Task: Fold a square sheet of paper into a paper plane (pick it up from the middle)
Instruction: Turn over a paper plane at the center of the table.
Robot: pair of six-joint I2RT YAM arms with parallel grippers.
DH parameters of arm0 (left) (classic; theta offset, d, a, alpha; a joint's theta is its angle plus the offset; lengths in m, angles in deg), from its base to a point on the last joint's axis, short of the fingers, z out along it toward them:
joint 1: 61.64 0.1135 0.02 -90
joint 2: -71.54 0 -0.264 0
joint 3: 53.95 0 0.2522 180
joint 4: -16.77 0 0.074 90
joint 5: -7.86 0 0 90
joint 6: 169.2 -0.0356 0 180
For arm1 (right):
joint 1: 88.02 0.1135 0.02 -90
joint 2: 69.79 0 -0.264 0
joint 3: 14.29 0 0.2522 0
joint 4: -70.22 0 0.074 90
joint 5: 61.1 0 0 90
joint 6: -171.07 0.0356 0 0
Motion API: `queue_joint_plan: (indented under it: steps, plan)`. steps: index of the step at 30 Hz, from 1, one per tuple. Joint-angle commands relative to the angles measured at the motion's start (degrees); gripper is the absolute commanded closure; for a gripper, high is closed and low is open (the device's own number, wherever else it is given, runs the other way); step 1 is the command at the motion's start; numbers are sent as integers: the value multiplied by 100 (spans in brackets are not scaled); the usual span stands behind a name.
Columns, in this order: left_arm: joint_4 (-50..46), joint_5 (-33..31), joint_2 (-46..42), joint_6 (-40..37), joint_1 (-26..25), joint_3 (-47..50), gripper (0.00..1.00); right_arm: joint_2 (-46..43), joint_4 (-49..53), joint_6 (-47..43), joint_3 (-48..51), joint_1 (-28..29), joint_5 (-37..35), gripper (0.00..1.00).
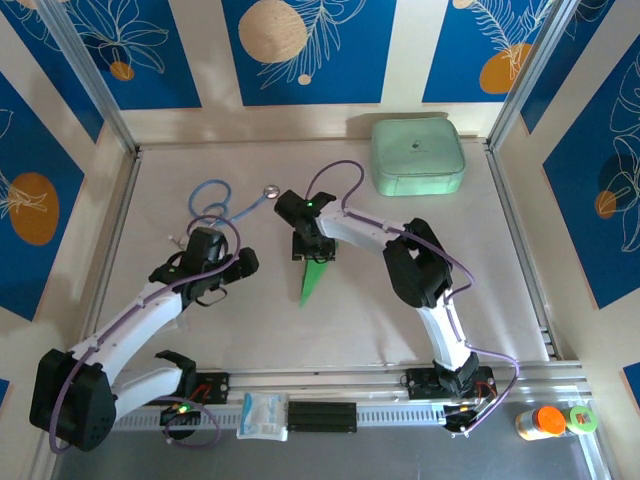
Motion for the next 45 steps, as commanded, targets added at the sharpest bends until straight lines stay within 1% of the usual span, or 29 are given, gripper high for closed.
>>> queue_joint_plan:
  steps: [1,8,17,24,28,33,37,39,42,43,45]
  plan:
    - [-47,166,-92,-200,93,99,1,265,747,410,-467,75,-404,40]
    - [30,267,-32,-322,154,152,1,535,1163,554,-743,74,-474,43]
    - [221,406,125,-358,194,193,1,640,1339,502,-949,64,-184,47]
    - [279,470,204,-367,211,189,1,573,1436,678,-815,80,-106,54]
    - [322,523,207,-401,229,164,1,302,1153,829,-467,40,-98,61]
    - [321,540,213,-437,255,124,1,276,1226,933,-458,-20,-107,69]
    - [325,575,233,-421,268,123,0,141,1187,1003,-371,-42,-147,81]
    - [307,584,224,-371,304,120,1,-4,1107,990,-305,-72,-202,90]
    - [295,646,192,-308,373,136,1,-245,826,716,-192,-142,-139,100]
    - [290,671,187,-285,412,142,1,-311,717,589,-180,-160,-86,100]
    - [312,766,146,-236,519,168,1,-458,376,46,-195,-196,169,100]
